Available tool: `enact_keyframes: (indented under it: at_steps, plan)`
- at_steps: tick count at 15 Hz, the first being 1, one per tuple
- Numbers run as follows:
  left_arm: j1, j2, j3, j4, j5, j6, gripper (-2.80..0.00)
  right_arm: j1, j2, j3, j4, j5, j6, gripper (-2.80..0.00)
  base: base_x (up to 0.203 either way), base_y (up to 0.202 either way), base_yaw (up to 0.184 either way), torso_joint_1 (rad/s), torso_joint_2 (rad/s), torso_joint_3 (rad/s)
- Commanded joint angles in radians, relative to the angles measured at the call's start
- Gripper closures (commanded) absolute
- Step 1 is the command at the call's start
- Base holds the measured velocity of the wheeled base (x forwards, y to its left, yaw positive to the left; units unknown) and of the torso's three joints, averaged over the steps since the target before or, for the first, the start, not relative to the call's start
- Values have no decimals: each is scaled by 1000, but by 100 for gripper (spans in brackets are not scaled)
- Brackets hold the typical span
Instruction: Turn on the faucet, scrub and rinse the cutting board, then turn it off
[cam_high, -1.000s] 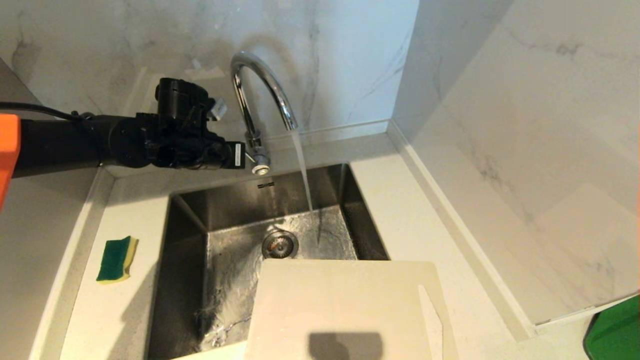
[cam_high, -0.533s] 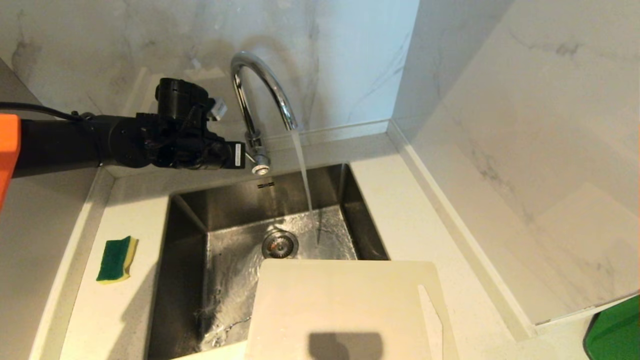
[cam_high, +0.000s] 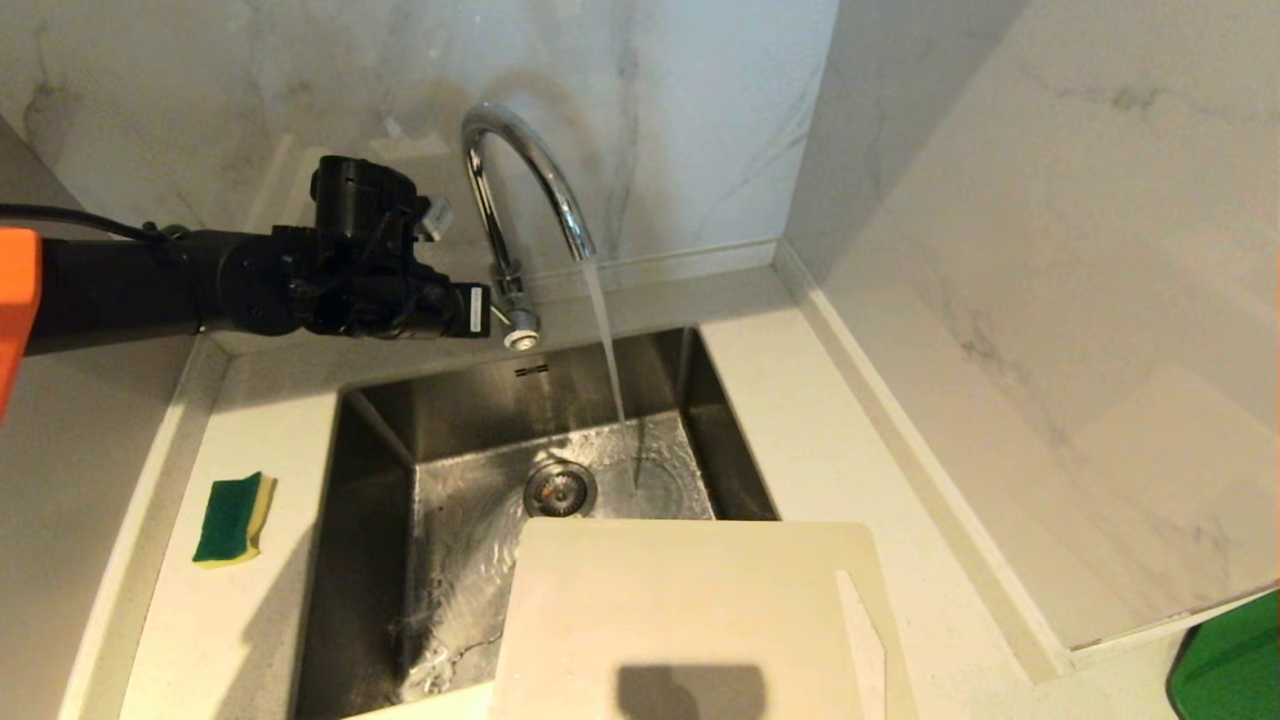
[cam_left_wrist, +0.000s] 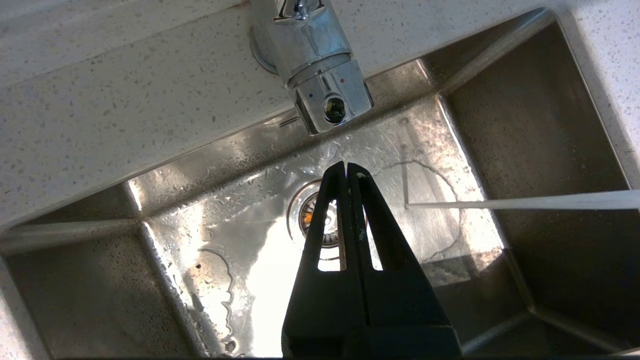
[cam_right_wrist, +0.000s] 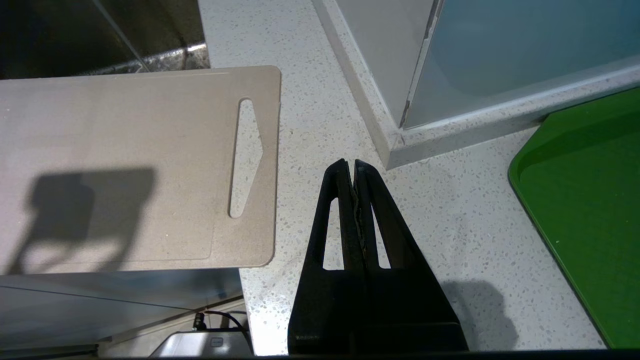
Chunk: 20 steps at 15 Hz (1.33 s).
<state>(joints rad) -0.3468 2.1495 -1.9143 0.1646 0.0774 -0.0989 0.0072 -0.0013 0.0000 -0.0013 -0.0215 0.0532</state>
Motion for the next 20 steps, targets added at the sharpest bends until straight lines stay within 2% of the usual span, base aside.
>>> enact_keyframes:
  at_steps: [1, 20]
  plan:
    - [0, 1, 0, 1, 1, -1, 0, 0, 0, 2, 0, 0, 0, 0, 0, 0, 0, 0, 0, 0]
    - [0, 1, 0, 1, 1, -1, 0, 0, 0, 2, 0, 0, 0, 0, 0, 0, 0, 0, 0, 0]
